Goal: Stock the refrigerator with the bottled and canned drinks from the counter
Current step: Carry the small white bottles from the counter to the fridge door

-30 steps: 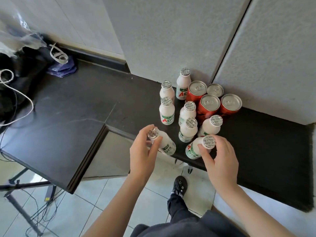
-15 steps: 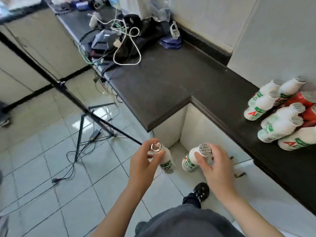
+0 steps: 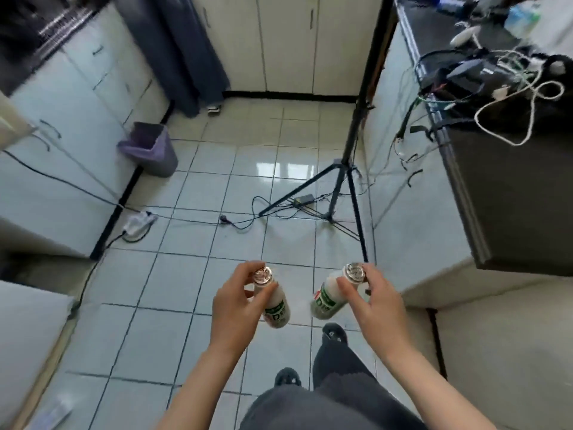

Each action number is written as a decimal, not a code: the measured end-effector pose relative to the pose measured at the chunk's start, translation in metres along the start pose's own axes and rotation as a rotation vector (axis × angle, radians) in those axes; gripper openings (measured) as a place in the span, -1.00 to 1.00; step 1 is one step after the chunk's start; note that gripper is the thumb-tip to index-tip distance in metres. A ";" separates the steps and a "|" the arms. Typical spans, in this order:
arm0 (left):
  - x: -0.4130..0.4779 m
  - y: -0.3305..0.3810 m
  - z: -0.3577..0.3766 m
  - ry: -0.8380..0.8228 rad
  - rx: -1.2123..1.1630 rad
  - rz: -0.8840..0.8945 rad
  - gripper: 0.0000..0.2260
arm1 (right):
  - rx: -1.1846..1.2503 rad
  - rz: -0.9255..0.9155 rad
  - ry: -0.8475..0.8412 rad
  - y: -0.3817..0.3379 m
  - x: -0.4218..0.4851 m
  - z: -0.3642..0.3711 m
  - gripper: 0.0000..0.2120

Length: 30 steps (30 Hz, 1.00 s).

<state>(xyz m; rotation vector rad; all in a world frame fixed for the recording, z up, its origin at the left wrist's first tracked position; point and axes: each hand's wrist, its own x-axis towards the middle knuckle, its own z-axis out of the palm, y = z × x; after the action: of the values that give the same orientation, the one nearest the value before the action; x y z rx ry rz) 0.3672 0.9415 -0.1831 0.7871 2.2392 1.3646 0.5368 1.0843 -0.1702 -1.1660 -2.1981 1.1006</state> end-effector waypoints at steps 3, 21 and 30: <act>-0.003 -0.029 -0.033 0.135 -0.037 -0.112 -0.68 | -0.019 -0.074 -0.109 -0.023 0.021 0.040 -0.60; 0.109 -0.097 -0.268 0.827 -0.020 -0.338 -0.72 | 0.137 -0.465 -0.629 -0.242 0.196 0.323 -0.85; 0.093 -0.147 -0.356 1.093 -0.017 -0.422 -0.67 | 0.199 -0.587 -0.838 -0.338 0.184 0.438 -0.85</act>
<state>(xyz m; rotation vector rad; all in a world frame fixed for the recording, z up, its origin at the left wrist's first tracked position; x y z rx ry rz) 0.0463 0.7102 -0.1611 -0.6195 2.8596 1.8023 -0.0248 0.9260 -0.1628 0.1123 -2.6396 1.6411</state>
